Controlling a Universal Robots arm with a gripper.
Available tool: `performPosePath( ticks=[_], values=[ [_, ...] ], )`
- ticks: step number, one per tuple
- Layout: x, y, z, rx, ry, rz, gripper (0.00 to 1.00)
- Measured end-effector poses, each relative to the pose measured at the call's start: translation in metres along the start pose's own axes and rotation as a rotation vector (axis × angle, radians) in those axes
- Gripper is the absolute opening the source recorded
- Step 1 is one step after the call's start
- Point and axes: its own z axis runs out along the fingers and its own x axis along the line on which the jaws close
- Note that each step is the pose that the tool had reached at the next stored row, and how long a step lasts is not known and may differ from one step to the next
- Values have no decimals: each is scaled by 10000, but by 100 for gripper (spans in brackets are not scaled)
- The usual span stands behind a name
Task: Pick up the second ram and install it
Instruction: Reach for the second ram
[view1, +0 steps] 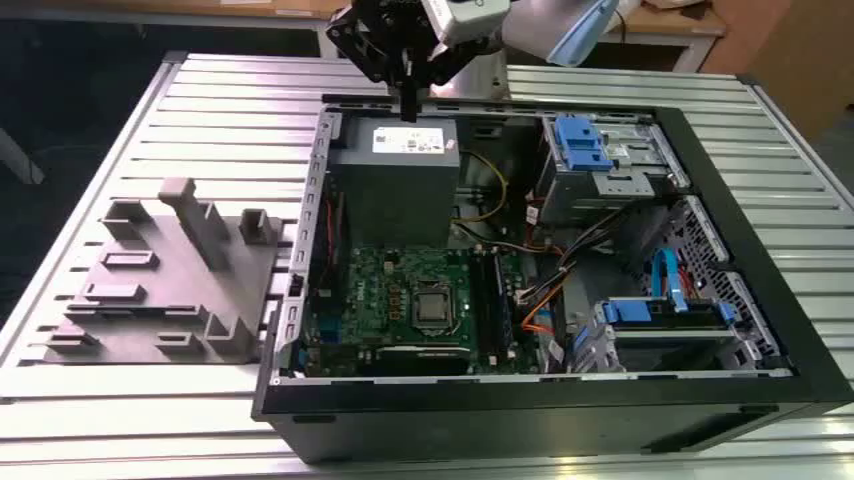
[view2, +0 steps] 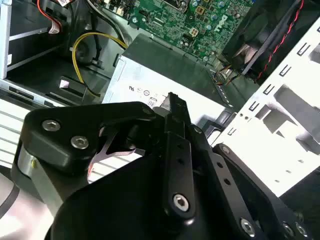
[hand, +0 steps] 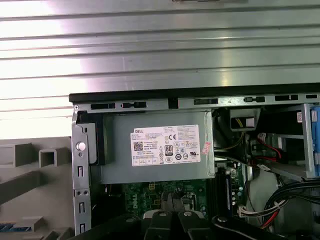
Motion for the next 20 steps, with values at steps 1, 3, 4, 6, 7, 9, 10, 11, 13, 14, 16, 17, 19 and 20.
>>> performPosePath(
  ticks=[1,3,4,6,7,9,10,11,13,14,16,17,19,20],
  values=[
    [0,0,0,0,0,0,7],
    [0,0,0,-1,0,0,7],
    [0,0,0,0,0,0,7],
    [0,0,0,0,0,0,7],
    [0,0,0,-1,0,0,7],
    [6,0,0,1,0,1,7],
    [12,-1,0,0,0,1,7],
    [18,-1,0,-1,-1,1,7],
    [36,-3,-1,-1,0,0,7],
    [45,-3,-1,0,0,0,7],
    [68,-5,-2,0,0,0,7],
    [81,-6,-2,0,0,0,7],
    [109,-8,-3,-1,0,1,7],
    [121,-9,-3,-1,-1,1,7]
  ],
)
